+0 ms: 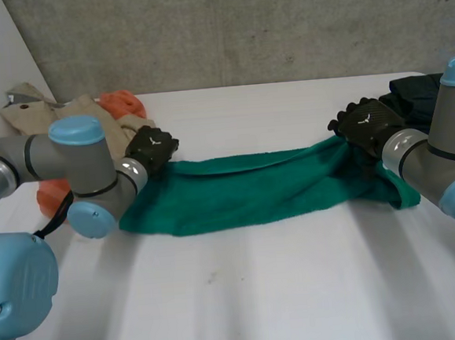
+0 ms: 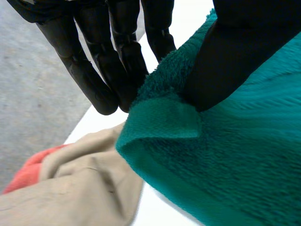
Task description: Fold the laundry.
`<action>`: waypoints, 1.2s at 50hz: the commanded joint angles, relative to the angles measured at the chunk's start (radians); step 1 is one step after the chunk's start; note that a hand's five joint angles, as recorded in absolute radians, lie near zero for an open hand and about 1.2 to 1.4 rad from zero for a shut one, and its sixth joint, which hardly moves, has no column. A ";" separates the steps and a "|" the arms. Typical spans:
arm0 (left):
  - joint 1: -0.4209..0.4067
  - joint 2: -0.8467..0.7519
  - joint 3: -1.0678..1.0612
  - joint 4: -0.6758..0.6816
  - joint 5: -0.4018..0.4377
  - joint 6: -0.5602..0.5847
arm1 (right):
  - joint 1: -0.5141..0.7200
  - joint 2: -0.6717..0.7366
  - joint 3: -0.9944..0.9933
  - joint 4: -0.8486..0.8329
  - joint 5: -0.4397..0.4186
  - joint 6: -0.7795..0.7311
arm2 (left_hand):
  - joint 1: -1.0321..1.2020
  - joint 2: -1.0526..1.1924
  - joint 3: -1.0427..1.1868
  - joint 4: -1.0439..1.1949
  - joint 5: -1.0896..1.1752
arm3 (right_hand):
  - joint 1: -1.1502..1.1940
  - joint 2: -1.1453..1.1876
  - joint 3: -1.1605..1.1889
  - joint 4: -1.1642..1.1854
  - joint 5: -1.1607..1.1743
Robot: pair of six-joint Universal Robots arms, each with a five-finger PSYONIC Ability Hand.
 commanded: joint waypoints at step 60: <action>0.010 0.927 -0.833 0.608 0.151 -0.232 | -0.023 0.221 -0.498 -0.130 -0.106 0.423 | 0.238 0.204 0.215 0.206 0.250 | 1.146 1.139 1.138 1.141 1.133</action>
